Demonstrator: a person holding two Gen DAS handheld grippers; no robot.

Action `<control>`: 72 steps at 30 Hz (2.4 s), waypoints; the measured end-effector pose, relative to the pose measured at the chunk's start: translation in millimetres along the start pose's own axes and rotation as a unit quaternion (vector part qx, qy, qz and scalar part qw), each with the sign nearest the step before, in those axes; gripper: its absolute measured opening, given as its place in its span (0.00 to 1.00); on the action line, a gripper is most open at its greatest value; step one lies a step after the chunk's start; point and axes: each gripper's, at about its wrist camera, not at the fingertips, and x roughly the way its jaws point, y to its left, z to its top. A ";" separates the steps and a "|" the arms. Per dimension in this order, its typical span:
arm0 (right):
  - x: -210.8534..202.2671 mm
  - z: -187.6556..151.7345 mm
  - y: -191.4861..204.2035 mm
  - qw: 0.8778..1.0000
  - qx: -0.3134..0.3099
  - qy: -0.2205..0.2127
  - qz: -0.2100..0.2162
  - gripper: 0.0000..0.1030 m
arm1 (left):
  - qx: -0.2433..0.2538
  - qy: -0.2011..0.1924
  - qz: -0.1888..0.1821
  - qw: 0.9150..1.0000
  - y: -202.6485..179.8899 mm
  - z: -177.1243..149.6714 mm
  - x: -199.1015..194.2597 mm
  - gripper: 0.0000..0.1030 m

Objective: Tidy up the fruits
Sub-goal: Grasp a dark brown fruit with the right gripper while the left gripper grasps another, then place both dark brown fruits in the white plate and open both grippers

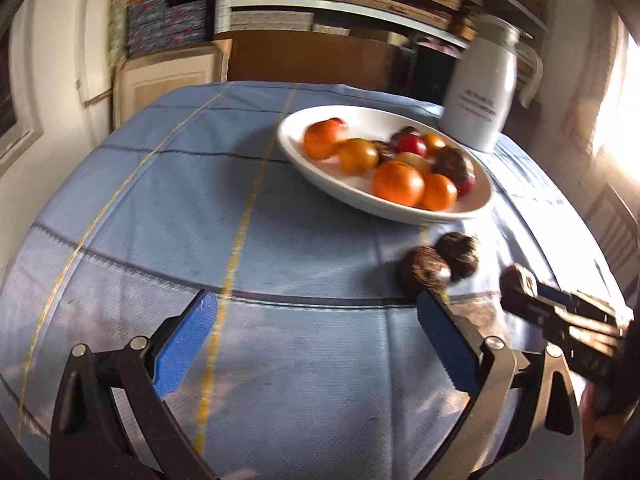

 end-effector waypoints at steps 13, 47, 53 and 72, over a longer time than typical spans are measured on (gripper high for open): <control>-12.1 4.0 -27.1 0.998 0.059 -0.023 0.004 0.42 | 0.134 0.012 -0.022 0.991 -62.9 8.8 26.2 0.95; -3.3 0.2 -28.6 0.998 0.062 -0.008 0.010 0.42 | 0.111 0.027 -0.088 0.990 -47.0 5.8 22.1 0.39; -23.8 0.0 -30.1 0.996 0.066 -0.044 0.029 0.42 | 0.087 -0.001 -0.085 0.993 -27.1 14.1 -7.1 0.39; -22.9 225.5 -25.3 0.992 0.061 -0.089 0.059 0.42 | 0.107 -0.030 -0.039 0.993 -33.1 199.5 57.3 0.39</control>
